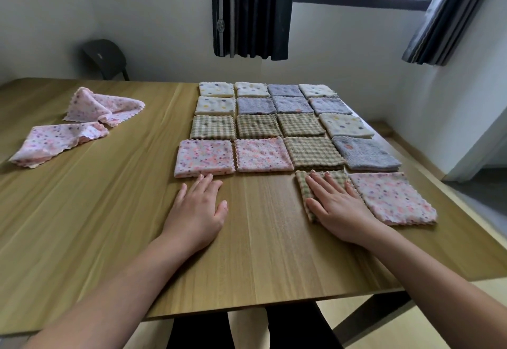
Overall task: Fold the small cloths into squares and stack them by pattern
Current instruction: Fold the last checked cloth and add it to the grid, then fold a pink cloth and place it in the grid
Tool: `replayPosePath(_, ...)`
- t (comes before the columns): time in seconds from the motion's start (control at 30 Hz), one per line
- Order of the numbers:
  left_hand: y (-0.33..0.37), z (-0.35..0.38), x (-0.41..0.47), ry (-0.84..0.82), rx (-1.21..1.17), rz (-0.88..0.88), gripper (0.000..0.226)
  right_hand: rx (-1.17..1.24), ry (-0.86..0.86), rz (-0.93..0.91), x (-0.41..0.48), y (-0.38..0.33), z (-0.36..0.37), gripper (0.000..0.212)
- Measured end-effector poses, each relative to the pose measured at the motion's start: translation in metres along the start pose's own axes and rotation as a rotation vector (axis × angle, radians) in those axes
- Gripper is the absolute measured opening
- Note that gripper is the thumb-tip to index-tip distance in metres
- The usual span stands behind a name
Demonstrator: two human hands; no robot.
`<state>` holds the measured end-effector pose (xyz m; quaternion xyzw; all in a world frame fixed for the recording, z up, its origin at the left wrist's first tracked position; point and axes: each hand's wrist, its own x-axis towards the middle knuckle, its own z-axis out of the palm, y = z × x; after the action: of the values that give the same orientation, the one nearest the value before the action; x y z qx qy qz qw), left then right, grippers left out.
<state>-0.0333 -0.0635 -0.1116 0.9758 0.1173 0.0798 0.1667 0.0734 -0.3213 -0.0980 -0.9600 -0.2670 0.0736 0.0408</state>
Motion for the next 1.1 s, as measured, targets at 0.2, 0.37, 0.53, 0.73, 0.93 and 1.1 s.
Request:
replayPosePath(0.2,0.0,0.0,0.001,0.004,0.005,0.005,0.052,-0.009,-0.023,0.0,0.001,0.002,-0.003,0.059)
replayPosePath(0.37,0.0,0.001,0.001,0.011,-0.006,0.006,0.052,-0.011,-0.006,-0.002,0.004,0.001,-0.004,0.058)
replayPosePath(0.53,-0.001,0.001,0.0,0.022,-0.016,0.019,0.049,0.036,-0.003,-0.02,0.001,0.001,-0.006,0.058)
replayPosePath(0.73,-0.009,-0.017,0.002,0.178,-0.033,0.121,0.055,0.157,0.11,-0.118,0.006,-0.017,-0.014,0.056)
replayPosePath(0.93,-0.06,-0.04,0.028,0.266,-0.001,-0.007,0.037,0.216,0.187,-0.274,0.043,-0.07,-0.018,0.055)
replayPosePath(1.1,-0.117,-0.054,0.058,0.326,0.03,-0.178,0.034,0.23,0.163,-0.411,0.092,-0.136,-0.022,0.052)
